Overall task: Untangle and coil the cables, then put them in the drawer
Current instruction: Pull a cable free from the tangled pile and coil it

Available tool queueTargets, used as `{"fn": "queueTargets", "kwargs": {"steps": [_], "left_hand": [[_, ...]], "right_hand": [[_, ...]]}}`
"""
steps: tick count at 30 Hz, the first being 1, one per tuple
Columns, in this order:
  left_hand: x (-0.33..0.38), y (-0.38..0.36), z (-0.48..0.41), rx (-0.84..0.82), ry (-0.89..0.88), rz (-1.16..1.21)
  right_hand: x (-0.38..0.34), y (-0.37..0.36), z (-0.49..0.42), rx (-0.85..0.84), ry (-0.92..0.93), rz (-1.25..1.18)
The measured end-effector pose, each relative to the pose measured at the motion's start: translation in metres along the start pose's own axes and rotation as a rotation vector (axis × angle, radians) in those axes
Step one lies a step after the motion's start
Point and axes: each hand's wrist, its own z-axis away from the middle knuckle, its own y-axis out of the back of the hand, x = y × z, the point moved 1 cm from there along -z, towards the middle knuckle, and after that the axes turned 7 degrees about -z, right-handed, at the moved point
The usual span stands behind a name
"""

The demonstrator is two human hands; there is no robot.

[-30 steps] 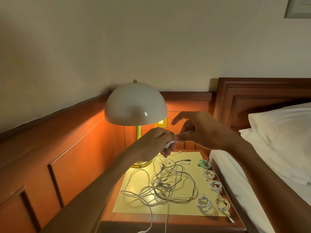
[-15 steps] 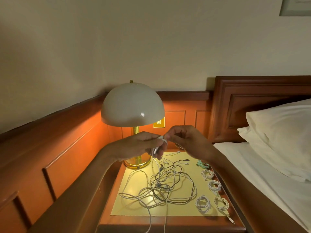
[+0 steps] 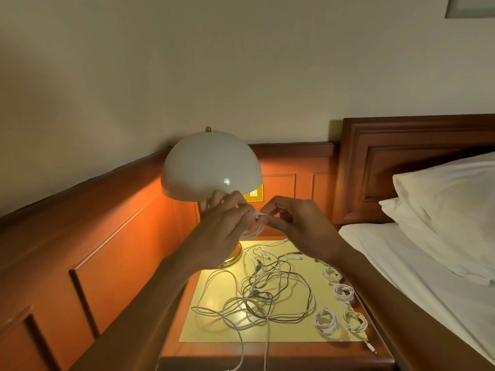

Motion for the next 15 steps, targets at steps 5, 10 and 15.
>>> {"fn": "queueTargets", "kwargs": {"steps": [5,10,15], "left_hand": [[-0.003,-0.009,0.001,-0.13,-0.087,0.039],[0.01,-0.005,0.009,-0.234,-0.064,0.236],[0.041,0.021,-0.002,-0.168,-0.014,0.517]], "right_hand": [[-0.001,0.01,0.003,-0.136,-0.108,-0.061],[-0.003,0.033,0.004,-0.273,-0.199,-0.318],[0.007,0.019,0.006,-0.046,-0.143,-0.692]]}}
